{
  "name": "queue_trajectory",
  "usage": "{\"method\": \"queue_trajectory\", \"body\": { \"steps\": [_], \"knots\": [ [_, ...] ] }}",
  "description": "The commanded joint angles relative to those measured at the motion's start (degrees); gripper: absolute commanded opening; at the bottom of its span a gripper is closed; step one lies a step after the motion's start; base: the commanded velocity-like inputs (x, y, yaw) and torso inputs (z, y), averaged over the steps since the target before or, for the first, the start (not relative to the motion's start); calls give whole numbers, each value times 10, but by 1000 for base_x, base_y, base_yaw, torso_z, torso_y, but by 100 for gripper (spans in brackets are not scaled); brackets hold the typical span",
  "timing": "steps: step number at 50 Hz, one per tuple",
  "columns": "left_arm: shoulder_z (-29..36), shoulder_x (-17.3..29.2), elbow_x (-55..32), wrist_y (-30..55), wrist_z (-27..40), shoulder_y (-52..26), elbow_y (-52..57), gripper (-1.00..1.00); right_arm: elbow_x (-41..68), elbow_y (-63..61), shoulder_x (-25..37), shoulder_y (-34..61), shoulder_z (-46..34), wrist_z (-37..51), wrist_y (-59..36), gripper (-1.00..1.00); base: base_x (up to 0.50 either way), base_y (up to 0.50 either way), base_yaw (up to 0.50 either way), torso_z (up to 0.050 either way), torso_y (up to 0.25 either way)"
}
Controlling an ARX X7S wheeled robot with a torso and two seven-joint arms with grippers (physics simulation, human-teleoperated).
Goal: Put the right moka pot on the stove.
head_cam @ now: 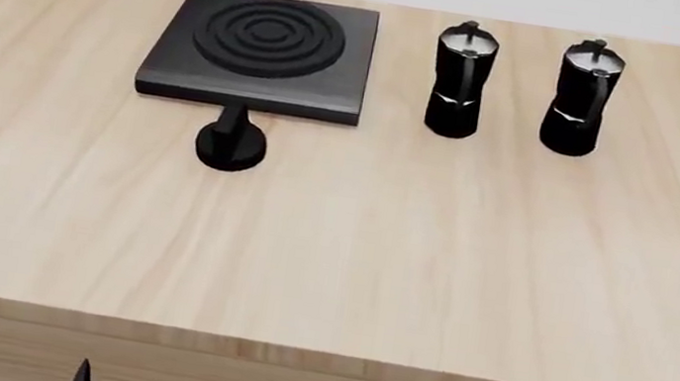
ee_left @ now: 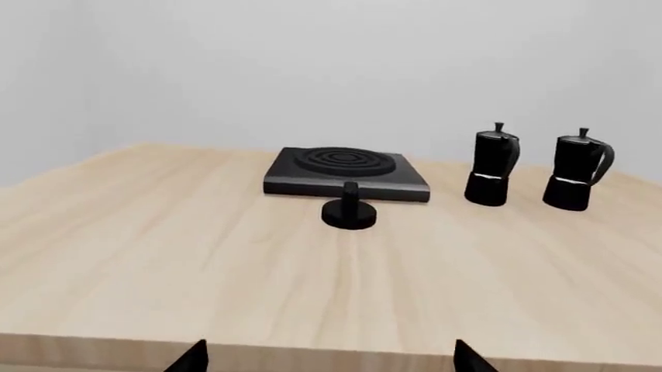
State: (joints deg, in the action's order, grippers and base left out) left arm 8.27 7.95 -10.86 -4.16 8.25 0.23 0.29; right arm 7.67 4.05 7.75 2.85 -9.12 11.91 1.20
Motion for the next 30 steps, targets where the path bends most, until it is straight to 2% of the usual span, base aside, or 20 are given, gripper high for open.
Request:
{"method": "queue_trajectory", "body": {
  "steps": [1, 30],
  "knots": [
    [3, 3, -1, -4, 10, -2, -3, 100, 2, 4, 4, 2, -4, 6, 4, 100, 238, 0, 0, 0, 0],
    [15, 11, -3, -17, 23, -3, -8, 100, -6, 14, 11, 7, -20, 27, 9, 100, 155, 1, 0, 0, 0]
  ]
}}
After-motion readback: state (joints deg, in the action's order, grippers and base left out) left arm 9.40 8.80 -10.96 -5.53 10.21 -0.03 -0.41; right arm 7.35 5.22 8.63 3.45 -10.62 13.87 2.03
